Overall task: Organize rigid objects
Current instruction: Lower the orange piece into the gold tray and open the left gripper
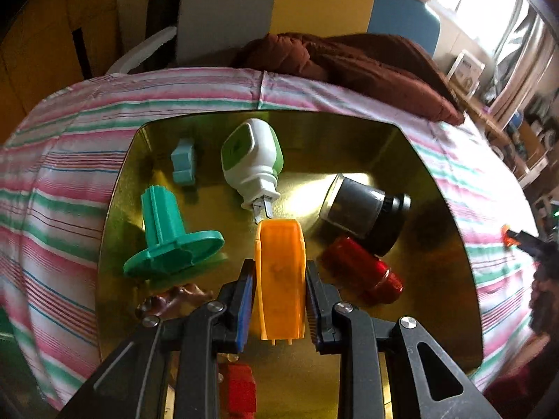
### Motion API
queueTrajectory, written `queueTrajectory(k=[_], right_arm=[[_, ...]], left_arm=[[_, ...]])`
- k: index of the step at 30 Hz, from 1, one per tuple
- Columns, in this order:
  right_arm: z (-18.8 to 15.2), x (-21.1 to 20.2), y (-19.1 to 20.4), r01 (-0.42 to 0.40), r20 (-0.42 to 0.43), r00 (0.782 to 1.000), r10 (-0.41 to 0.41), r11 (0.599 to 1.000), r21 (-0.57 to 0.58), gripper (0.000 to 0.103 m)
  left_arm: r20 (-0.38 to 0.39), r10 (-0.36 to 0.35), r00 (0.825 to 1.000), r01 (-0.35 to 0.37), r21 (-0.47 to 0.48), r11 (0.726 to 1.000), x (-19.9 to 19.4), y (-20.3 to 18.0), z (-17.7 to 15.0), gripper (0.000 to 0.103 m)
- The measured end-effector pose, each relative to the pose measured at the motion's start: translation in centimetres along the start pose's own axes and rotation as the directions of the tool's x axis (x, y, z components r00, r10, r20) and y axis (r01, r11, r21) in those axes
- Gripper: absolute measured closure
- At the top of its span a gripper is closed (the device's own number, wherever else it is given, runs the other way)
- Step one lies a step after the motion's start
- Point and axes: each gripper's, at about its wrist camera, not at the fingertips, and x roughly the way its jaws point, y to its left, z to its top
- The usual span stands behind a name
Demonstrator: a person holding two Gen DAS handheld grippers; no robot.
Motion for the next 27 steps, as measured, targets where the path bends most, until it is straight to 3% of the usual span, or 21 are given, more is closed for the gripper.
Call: queueTrajectory(k=[7, 11, 13, 15, 20, 27], right_arm=[[0.0, 0.0, 0.0, -0.001, -0.001, 1.0, 0.001, 1.0, 0.0, 0.041], [0.0, 0.0, 0.0, -0.001, -0.002, 1.0, 0.001, 1.0, 0.001, 0.041], [0.0, 0.0, 0.0, -0.002, -0.002, 1.0, 0.002, 1.0, 0.002, 0.041], [0.0, -0.1, 0.0, -0.005, -0.004, 1.0, 0.005, 1.0, 0.005, 0.041], [-0.1, -0.1, 0.0, -0.004, -0.004, 1.0, 0.004, 1.0, 0.006, 0.041], [-0.1, -0.1, 0.0, -0.004, -0.004, 1.0, 0.004, 1.0, 0.007, 0.041]], left_arm=[[-0.017, 0.008, 1.0, -0.006, 0.133, 0.991, 0.1, -2.3, -0.7, 0.076], [-0.02, 0.086, 0.996, -0.081, 0.183, 0.98, 1.0, -3.1, -0.2, 0.076], [-0.014, 0.169, 0.986, -0.16, 0.241, 0.957, 1.7, -3.7, 0.0, 0.076], [-0.01, 0.185, 0.983, -0.174, 0.287, 0.942, 2.0, -4.3, 0.0, 0.076], [-0.034, 0.14, 0.99, -0.129, 0.224, 0.966, 2.2, -3.1, 1.0, 0.076], [-0.054, 0.127, 0.99, -0.117, 0.169, 0.979, 2.9, -1.6, 0.4, 0.074]])
